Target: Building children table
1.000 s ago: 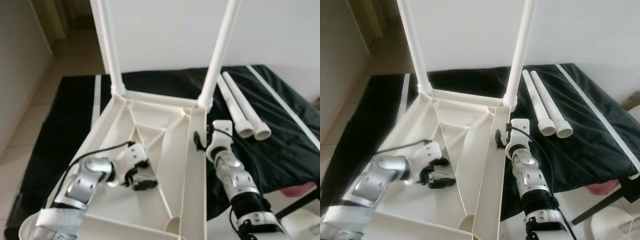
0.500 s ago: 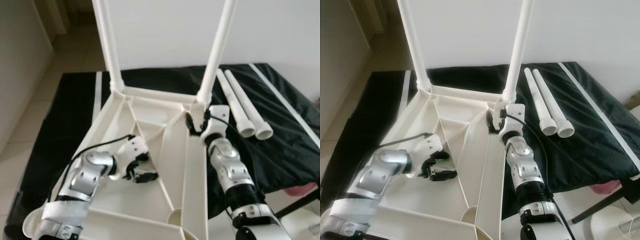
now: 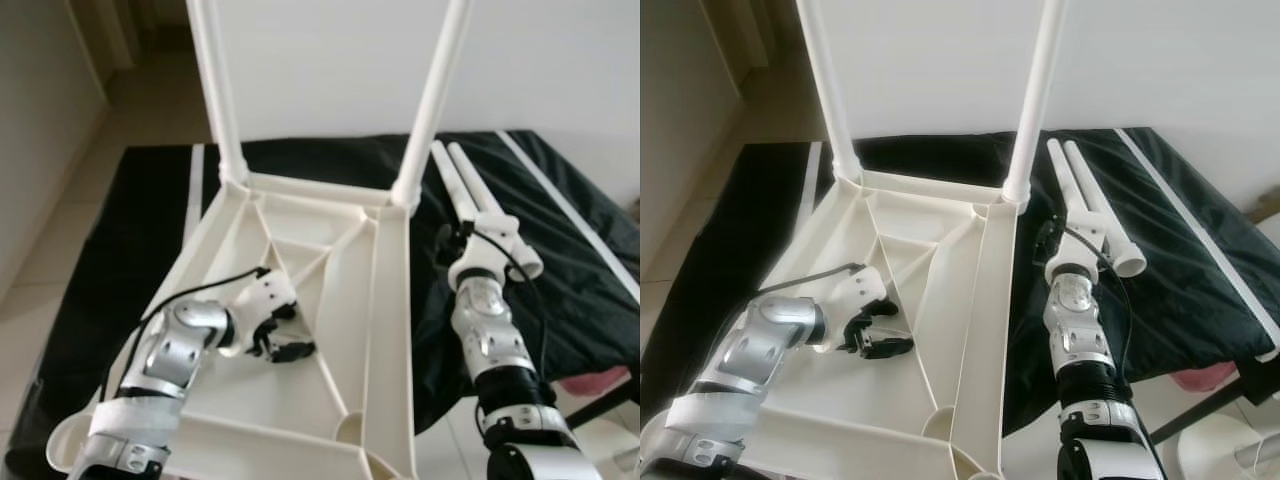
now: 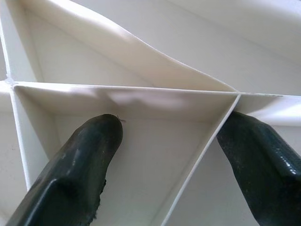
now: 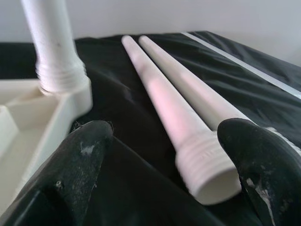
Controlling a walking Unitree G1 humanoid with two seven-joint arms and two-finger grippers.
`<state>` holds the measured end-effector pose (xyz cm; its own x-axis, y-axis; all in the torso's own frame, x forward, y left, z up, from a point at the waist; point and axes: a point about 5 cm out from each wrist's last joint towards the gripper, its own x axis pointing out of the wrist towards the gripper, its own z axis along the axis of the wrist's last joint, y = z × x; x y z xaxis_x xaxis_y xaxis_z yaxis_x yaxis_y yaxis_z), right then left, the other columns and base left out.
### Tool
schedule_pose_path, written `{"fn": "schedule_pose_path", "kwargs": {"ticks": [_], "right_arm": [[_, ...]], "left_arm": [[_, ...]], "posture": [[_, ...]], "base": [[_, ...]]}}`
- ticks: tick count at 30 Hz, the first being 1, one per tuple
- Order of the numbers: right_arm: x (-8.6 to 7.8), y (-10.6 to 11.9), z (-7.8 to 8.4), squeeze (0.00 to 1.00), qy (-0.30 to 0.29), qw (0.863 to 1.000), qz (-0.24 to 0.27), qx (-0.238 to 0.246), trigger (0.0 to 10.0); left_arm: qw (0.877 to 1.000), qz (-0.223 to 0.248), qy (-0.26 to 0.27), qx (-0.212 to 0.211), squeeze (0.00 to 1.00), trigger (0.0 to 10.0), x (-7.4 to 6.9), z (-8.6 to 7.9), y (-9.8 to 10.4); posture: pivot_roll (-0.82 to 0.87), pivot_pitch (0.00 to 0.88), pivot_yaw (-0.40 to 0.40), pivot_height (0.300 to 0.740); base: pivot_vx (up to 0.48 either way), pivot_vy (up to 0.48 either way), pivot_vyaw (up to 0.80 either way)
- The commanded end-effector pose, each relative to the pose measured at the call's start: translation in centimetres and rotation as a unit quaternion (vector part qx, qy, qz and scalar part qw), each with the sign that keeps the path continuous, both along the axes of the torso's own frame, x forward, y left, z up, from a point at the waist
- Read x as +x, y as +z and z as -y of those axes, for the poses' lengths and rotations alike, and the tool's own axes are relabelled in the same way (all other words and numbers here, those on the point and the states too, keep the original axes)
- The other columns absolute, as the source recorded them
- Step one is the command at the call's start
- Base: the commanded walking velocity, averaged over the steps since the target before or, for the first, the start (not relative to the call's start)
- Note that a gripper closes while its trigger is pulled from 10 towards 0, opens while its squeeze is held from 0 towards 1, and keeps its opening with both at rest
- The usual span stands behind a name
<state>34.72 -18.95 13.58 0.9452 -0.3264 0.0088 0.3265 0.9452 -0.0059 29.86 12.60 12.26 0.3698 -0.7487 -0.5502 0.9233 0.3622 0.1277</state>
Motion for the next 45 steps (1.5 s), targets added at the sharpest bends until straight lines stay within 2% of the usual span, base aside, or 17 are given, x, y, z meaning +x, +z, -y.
{"fn": "schedule_pose_path", "kwargs": {"ticks": [1, 6, 10, 12, 16, 24, 26, 27, 30, 34, 36, 37, 40, 45], "right_arm": [[-0.1, -0.8, 0.1, 0.0, -0.006, 1.0, -0.025, 0.002, 10.0], [-0.2, -1.8, 0.3, 0.0, -0.007, 0.998, -0.057, 0.01, 10.0], [-0.1, -1.9, 0.2, 0.0, -0.008, 0.998, -0.061, 0.011, 10.0], [0.0, -2.2, 0.0, 0.0, 0.002, 0.997, -0.075, 0.017, 10.0], [0.6, -2.8, -0.9, 0.0, 0.057, 0.992, -0.111, 0.027, 10.0], [0.6, -2.8, -0.9, 0.0, 0.057, 0.992, -0.111, 0.027, 10.0], [0.9, -2.8, -1.0, 0.0, 0.076, 0.99, -0.117, 0.025, 10.0], [2.7, -1.0, -0.9, 0.0, 0.138, 0.984, -0.109, 0.004, 10.0], [3.6, 0.0, -0.6, 0.0, 0.157, 0.982, -0.107, -0.008, 10.0], [3.8, 0.2, -0.7, 0.0, 0.161, 0.981, -0.109, -0.016, 10.0], [4.2, 0.7, -0.9, 0.0, 0.174, 0.978, -0.108, -0.045, 10.0], [4.2, 0.7, -0.9, 0.0, 0.174, 0.978, -0.108, -0.045, 10.0], [4.6, 1.1, -1.1, 0.0, 0.18, 0.976, -0.109, -0.054, 10.0], [4.7, 1.2, -1.2, 0.0, 0.188, 0.975, -0.11, -0.051, 10.0]], "left_arm": [[0.982, 0.109, 0.152, 0.021, 0.0, 10.0, 1.9, -1.0, 0.8], [0.982, 0.109, 0.15, 0.025, 0.0, 10.0, 2.0, -1.2, 0.8], [0.982, 0.11, 0.15, 0.026, 0.0, 10.0, 2.0, -1.2, 0.8], [0.982, 0.11, 0.149, 0.027, 0.0, 10.0, 2.0, -1.2, 0.8], [0.983, 0.112, 0.145, 0.028, 0.0, 10.0, 2.0, -1.0, 0.8], [0.983, 0.112, 0.145, 0.028, 0.0, 10.0, 2.0, -1.0, 0.8], [0.983, 0.112, 0.142, 0.029, 0.0, 10.0, 2.0, -1.0, 0.8], [0.985, 0.12, 0.121, 0.027, 0.0, 10.0, 2.3, 0.1, 1.3], [0.985, 0.13, 0.108, 0.023, 0.0, 10.0, 2.7, 1.0, 1.8], [0.985, 0.137, 0.105, 0.019, 0.0, 10.0, 3.0, 1.7, 2.2], [0.984, 0.152, 0.093, 0.001, 0.0, 10.0, 3.7, 3.8, 3.2], [0.984, 0.152, 0.093, 0.001, 0.0, 10.0, 3.7, 3.8, 3.2], [0.984, 0.162, 0.08, -0.004, 0.0, 10.0, 3.9, 5.3, 3.6], [0.983, 0.167, 0.072, -0.003, 0.0, 10.0, 3.9, 6.2, 3.6]], "posture": [[0.01, 0.0, -0.012, 0.74], [0.0, 0.0, -0.009, 0.74], [0.0, 0.0, -0.009, 0.74], [0.0, 0.0, -0.009, 0.74], [0.0, 0.0, -0.008, 0.74], [0.0, 0.0, -0.008, 0.74], [0.01, 0.0, -0.009, 0.74], [0.01, 0.0, -0.003, 0.74], [0.02, 0.0, 0.0, 0.74], [0.02, 0.0, 0.002, 0.74], [0.01, 0.0, 0.01, 0.74], [0.01, 0.0, 0.01, 0.74], [0.01, 0.0, 0.014, 0.74], [0.01, 0.0, 0.014, 0.74]], "base": [[0.0, 0.0, 0.0], [0.0, 0.0, 0.0], [0.0, 0.0, 0.0], [0.0, 0.0, 0.0], [0.0, 0.0, 0.0], [0.0, 0.0, 0.0], [0.0, 0.0, 0.0], [0.0, 0.0, 0.0], [0.0, 0.0, 0.0], [0.0, 0.0, 0.0], [0.0, 0.0, 0.0], [0.0, 0.0, 0.0], [0.0, 0.0, 0.0], [0.0, 0.0, 0.0]]}}
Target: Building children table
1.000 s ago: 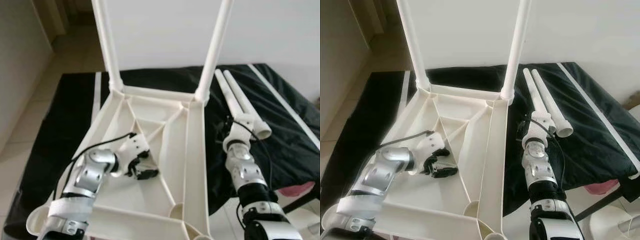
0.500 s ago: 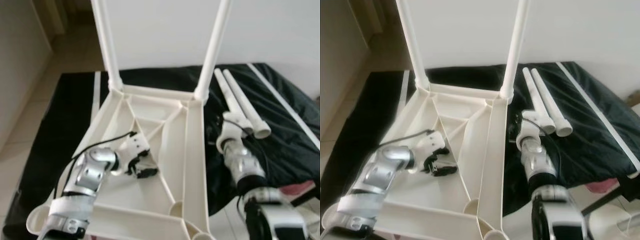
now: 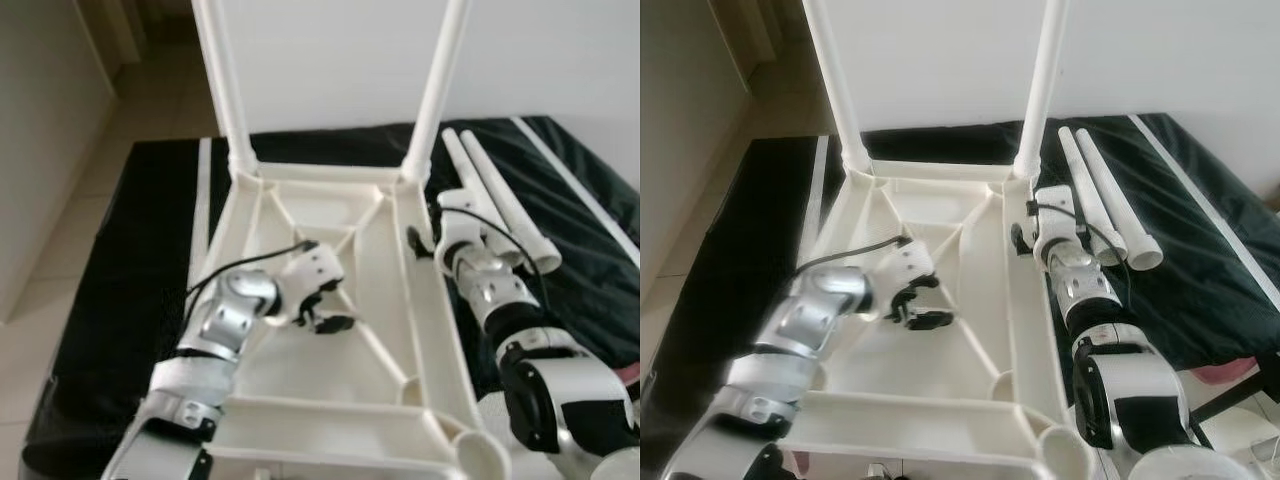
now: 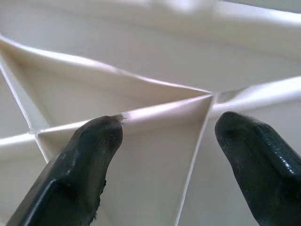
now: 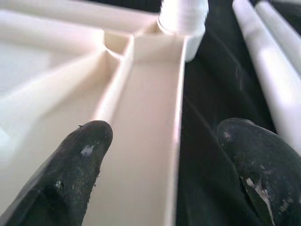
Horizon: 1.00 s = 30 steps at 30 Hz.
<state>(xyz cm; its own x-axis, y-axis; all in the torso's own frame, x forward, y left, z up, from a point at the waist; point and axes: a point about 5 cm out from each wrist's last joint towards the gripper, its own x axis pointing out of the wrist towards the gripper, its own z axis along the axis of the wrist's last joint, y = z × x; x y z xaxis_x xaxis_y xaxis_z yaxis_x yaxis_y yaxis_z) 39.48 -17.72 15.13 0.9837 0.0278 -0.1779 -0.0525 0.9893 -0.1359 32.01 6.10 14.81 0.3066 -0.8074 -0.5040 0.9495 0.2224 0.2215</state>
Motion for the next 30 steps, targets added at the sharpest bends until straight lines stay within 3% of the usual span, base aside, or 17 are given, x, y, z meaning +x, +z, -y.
{"fn": "schedule_pose_path", "kwargs": {"ticks": [1, 5, 16, 19, 21, 22, 30], "right_arm": [[0.0, -0.3, -0.1, 0.0, 0.005, 1.0, 0.0, -0.007, 10.0], [0.1, 0.2, -0.2, 0.0, 0.003, 1.0, 0.029, -0.004, 10.0], [-0.6, -1.5, -0.6, 0.0, -0.013, 0.999, 0.023, 0.028, 10.0], [-0.9, -0.9, 0.9, 0.0, -0.091, 0.993, 0.079, -0.001, 10.0], [-1.1, -1.0, 1.7, 0.0, -0.126, 0.989, 0.081, -0.004, 10.0], [-1.7, -1.6, 3.2, 0.0, -0.181, 0.981, 0.074, -0.013, 10.0], [-3.0, -3.5, 4.9, 0.0, -0.216, 0.975, 0.044, -0.005, 10.0]], "left_arm": [[0.983, 0.115, 0.146, -0.012, 0.0, 10.0, 1.7, -0.2, 1.0], [0.983, 0.114, 0.146, -0.008, 0.0, 10.0, 1.8, -0.3, 0.8], [0.982, 0.117, 0.148, -0.005, 0.0, 10.0, 2.0, -0.6, 0.6], [0.981, 0.121, 0.149, -0.007, 0.0, 10.0, 2.0, -0.7, 0.6], [0.982, 0.119, 0.149, -0.007, 0.0, 10.0, 1.9, -0.9, 0.5], [0.982, 0.119, 0.149, -0.006, 0.0, 10.0, 1.7, -1.3, 0.3], [0.981, 0.115, 0.155, 0.0, 0.0, 10.0, 1.5, -2.2, -0.3]], "posture": [[0.01, 0.0, 0.015, 0.74], [0.01, 0.0, 0.015, 0.74], [0.0, 0.0, 0.015, 0.74], [0.0, 0.0, 0.014, 0.74], [0.0, 0.0, 0.01, 0.74], [0.0, 0.0, 0.009, 0.74], [0.0, 0.0, 0.001, 0.74]], "base": [[0.0, 0.0, 0.0], [0.0, 0.0, 0.0], [0.0, 0.0, 0.0], [0.0, 0.0, 0.0], [0.0, 0.0, 0.0], [0.0, 0.0, 0.0], [0.0, 0.0, 0.0]]}}
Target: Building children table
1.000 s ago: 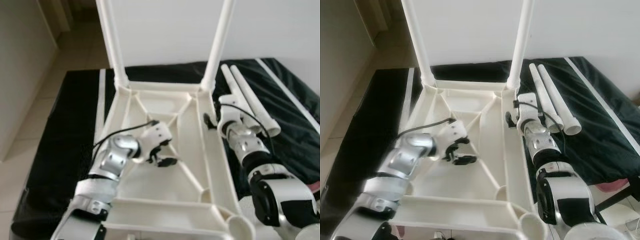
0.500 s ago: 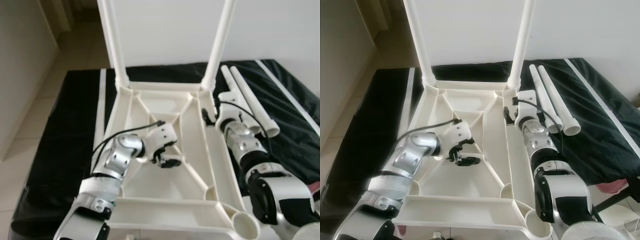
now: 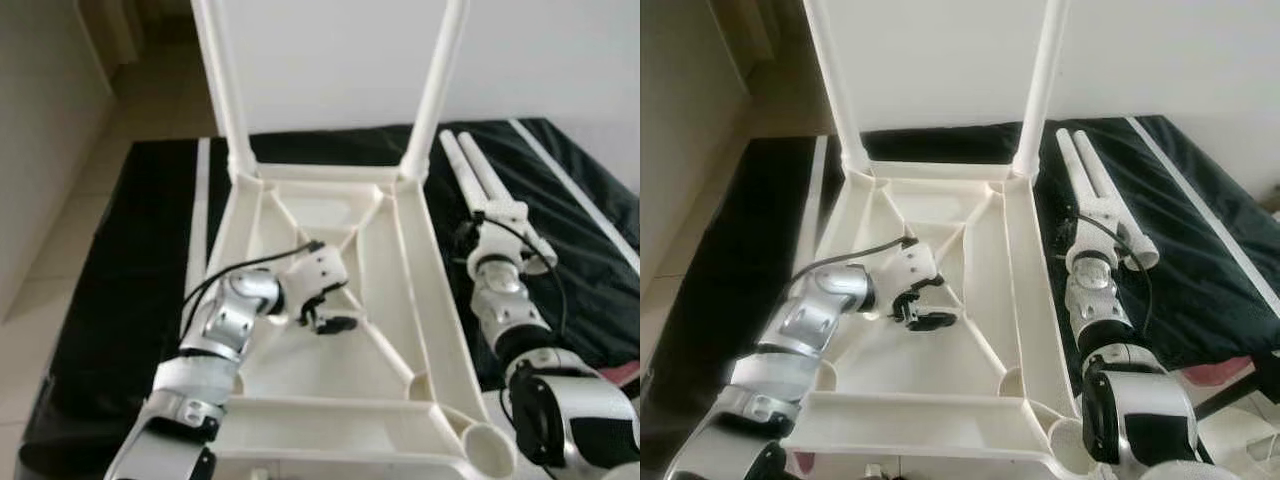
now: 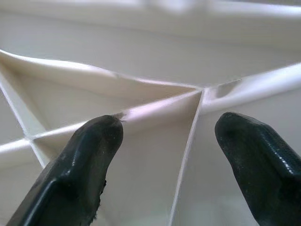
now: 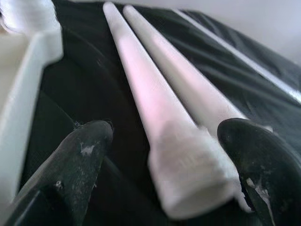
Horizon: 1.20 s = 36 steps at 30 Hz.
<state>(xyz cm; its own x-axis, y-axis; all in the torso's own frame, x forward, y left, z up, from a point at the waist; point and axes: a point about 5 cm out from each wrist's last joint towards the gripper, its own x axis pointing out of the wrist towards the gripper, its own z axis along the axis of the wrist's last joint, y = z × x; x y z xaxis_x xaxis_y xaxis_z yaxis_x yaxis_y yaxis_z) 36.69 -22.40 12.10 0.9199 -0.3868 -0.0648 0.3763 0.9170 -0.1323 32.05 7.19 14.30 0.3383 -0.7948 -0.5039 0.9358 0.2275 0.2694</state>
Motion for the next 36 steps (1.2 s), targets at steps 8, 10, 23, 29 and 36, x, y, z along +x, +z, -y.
{"fn": "schedule_pose_path", "kwargs": {"ticks": [8, 10, 23, 29, 36], "right_arm": [[-1.3, -2.5, -0.4, 0.0, 0.047, 0.998, -0.04, 0.024, 10.0], [-1.3, -2.6, -0.8, 0.0, 0.065, 0.997, -0.042, 0.024, 10.0], [-1.1, -1.8, -2.6, 0.0, 0.195, 0.98, -0.037, -0.001, 10.0], [-1.1, -1.6, -3.7, 0.0, 0.257, 0.966, -0.037, -0.014, 10.0], [-1.3, -1.7, -4.9, 0.0, 0.303, 0.952, -0.042, -0.023, 10.0]], "left_arm": [[0.984, 0.085, 0.156, -0.01, 0.0, 10.0, 1.1, -1.9, -0.2], [0.984, 0.081, 0.156, -0.014, 0.0, 10.0, 1.0, -1.9, -0.2], [0.989, 0.066, 0.13, -0.022, 0.0, 10.0, -0.2, -1.1, -0.6], [0.992, 0.057, 0.11, -0.025, 0.0, 10.0, -1.0, -0.1, -0.9], [0.992, 0.056, 0.103, -0.035, 0.0, 10.0, -1.3, 1.1, -0.8]], "posture": [[-0.01, 0.0, 0.007, 0.74], [-0.01, 0.0, 0.007, 0.74], [0.01, 0.0, -0.003, 0.74], [0.01, 0.0, 0.0, 0.74], [0.01, 0.0, 0.003, 0.74]], "base": [[0.0, 0.0, 0.0], [0.0, 0.0, 0.0], [0.0, 0.0, 0.0], [0.0, 0.0, 0.0], [0.0, 0.0, 0.0]]}}
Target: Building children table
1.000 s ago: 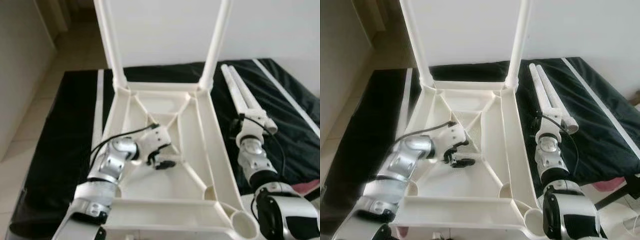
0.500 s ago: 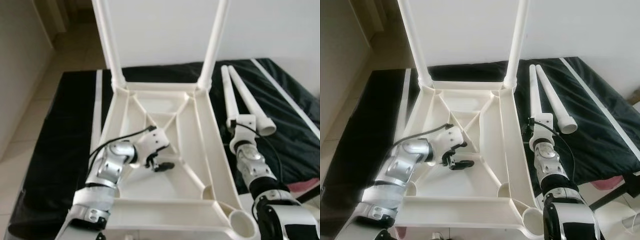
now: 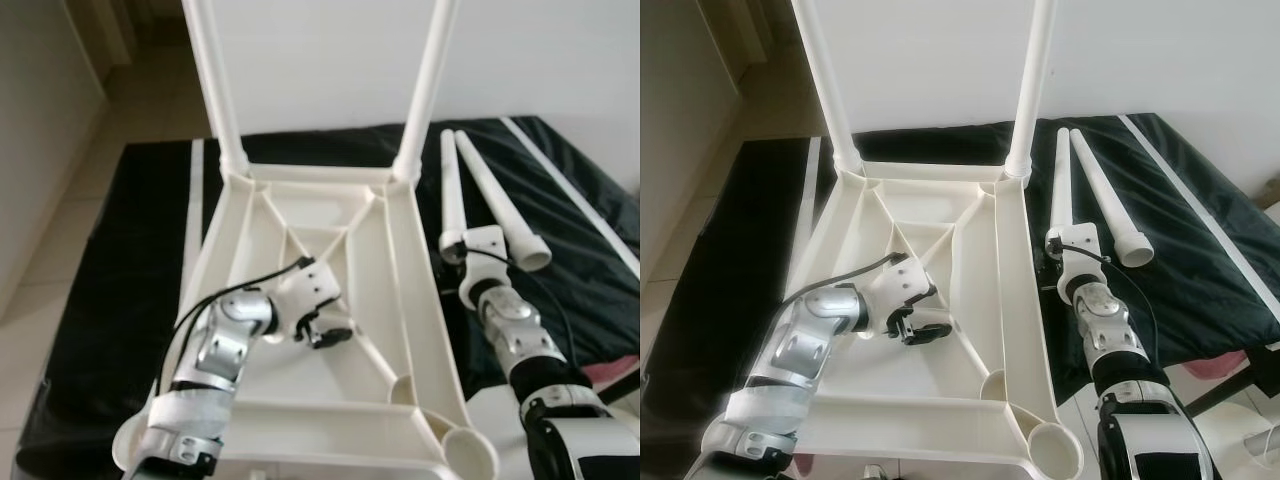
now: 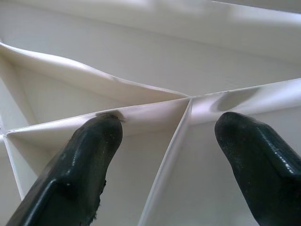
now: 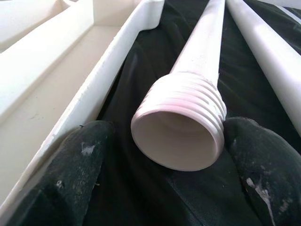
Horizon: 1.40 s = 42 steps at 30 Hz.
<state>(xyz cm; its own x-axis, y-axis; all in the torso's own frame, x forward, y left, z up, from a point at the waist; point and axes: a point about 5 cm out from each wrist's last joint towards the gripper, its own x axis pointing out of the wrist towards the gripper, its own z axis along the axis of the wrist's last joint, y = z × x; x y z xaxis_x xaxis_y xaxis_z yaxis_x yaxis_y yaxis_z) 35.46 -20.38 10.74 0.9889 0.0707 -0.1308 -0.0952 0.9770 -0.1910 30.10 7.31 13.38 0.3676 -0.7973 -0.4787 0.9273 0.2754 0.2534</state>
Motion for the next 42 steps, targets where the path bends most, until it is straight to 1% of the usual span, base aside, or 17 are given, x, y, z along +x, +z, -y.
{"fn": "schedule_pose_path", "kwargs": {"ticks": [1, 8, 11, 15, 20, 23, 24, 25, 26, 27, 29, 30, 32, 33, 37, 39, 42], "right_arm": [[-0.1, -0.4, -3.0, 0.0, 0.078, 0.997, -0.009, 0.002, 10.0], [-0.2, -0.5, -3.3, 0.0, 0.091, 0.996, -0.013, -0.005, 10.0], [-0.3, -0.5, -3.3, 0.0, 0.094, 0.995, -0.014, -0.007, 10.0], [-0.3, -0.5, -3.3, 0.0, 0.094, 0.995, -0.014, -0.01, 10.0], [-0.4, -0.5, -3.1, 0.0, 0.091, 0.996, -0.012, -0.01, 10.0], [-0.5, -0.3, -2.7, 0.0, 0.081, 0.997, -0.007, -0.01, 10.0], [-0.6, -0.1, -2.1, 0.0, 0.066, 0.998, 0.0, -0.015, 10.0], [-0.6, -0.1, -2.1, 0.0, 0.066, 0.998, 0.0, -0.015, 10.0], [-0.7, 0.1, -1.2, 0.0, 0.038, 0.999, 0.01, -0.019, 10.0], [-0.7, 0.1, -1.2, 0.0, 0.038, 0.999, 0.01, -0.019, 10.0], [-1.0, 0.7, 0.7, 0.0, -0.036, 0.998, 0.036, -0.025, 10.0], [-1.2, 0.8, 1.2, 0.0, -0.064, 0.997, 0.045, -0.025, 10.0], [-1.2, 0.8, 1.2, 0.0, -0.064, 0.997, 0.045, -0.025, 10.0], [-1.8, 0.9, 2.1, 0.0, -0.117, 0.991, 0.056, -0.021, 10.0], [-2.1, 0.9, 2.6, 0.0, -0.148, 0.987, 0.06, -0.019, 10.0], [-2.8, 0.7, 2.8, 0.0, -0.189, 0.979, 0.068, -0.021, 10.0], [-3.1, 0.6, 2.8, 0.0, -0.204, 0.976, 0.071, -0.02, 10.0]], "left_arm": [[0.995, 0.058, 0.081, -0.02, 0.0, 10.0, 0.6, 1.6, 0.2], [0.995, 0.063, 0.077, -0.029, 0.0, 10.0, 0.4, 2.7, 0.5], [0.993, 0.073, 0.088, -0.043, 0.0, 10.0, 0.9, 3.1, 1.2], [0.99, 0.08, 0.103, -0.054, 0.0, 10.0, 1.4, 3.0, 1.8], [0.99, 0.081, 0.102, -0.052, 0.0, 10.0, 1.4, 2.8, 1.8], [0.99, 0.081, 0.1, -0.055, 0.0, 10.0, 1.4, 2.3, 2.0], [0.99, 0.086, 0.1, -0.059, 0.0, 10.0, 1.5, 1.7, 2.1], [0.99, 0.086, 0.1, -0.059, 0.0, 10.0, 1.5, 1.7, 2.1], [0.989, 0.089, 0.092, -0.068, 0.0, 10.0, 1.4, 0.9, 2.5], [0.989, 0.089, 0.092, -0.068, 0.0, 10.0, 1.4, 0.9, 2.5], [0.99, 0.093, 0.056, -0.093, 0.0, 10.0, 0.8, -0.7, 3.4], [0.99, 0.092, 0.042, -0.102, 0.0, 10.0, 0.5, -1.2, 3.8], [0.99, 0.092, 0.042, -0.102, 0.0, 10.0, 0.5, -1.2, 3.8], [0.99, 0.08, 0.023, -0.114, 0.0, 10.0, 0.0, -2.0, 4.2], [0.991, 0.074, 0.014, -0.115, 0.0, 10.0, -0.3, -2.4, 4.2], [0.99, 0.071, 0.006, -0.124, 0.0, 10.0, -0.5, -2.7, 4.5], [0.99, 0.072, 0.006, -0.124, 0.0, 10.0, -0.5, -2.9, 4.6]], "posture": [[0.01, 0.0, 0.004, 0.74], [0.01, 0.0, 0.006, 0.74], [0.0, 0.0, 0.008, 0.74], [0.0, 0.0, 0.008, 0.74], [0.0, 0.0, 0.012, 0.74], [0.0, 0.0, 0.013, 0.74], [0.0, 0.0, 0.012, 0.74], [0.0, 0.0, 0.012, 0.74], [0.0, 0.0, 0.011, 0.74], [0.0, 0.0, 0.011, 0.74], [0.01, 0.0, 0.009, 0.74], [0.01, 0.0, 0.009, 0.74], [0.01, 0.0, 0.009, 0.74], [0.01, 0.0, 0.01, 0.74], [0.01, 0.0, 0.012, 0.74], [0.01, 0.0, 0.012, 0.74], [0.01, 0.0, 0.016, 0.74]], "base": [[0.0, 0.0, 0.0], [0.0, 0.0, 0.0], [0.0, 0.0, 0.0], [0.0, 0.0, 0.0], [0.0, 0.0, 0.0], [0.0, 0.0, 0.0], [0.0, 0.0, 0.0], [0.0, 0.0, 0.0], [0.0, 0.0, 0.0], [0.0, 0.0, 0.0], [0.0, 0.0, 0.0], [0.0, 0.0, 0.0], [0.0, 0.0, 0.0], [0.0, 0.0, 0.0], [0.0, 0.0, 0.0], [0.0, 0.0, 0.0], [0.0, 0.0, 0.0]]}}
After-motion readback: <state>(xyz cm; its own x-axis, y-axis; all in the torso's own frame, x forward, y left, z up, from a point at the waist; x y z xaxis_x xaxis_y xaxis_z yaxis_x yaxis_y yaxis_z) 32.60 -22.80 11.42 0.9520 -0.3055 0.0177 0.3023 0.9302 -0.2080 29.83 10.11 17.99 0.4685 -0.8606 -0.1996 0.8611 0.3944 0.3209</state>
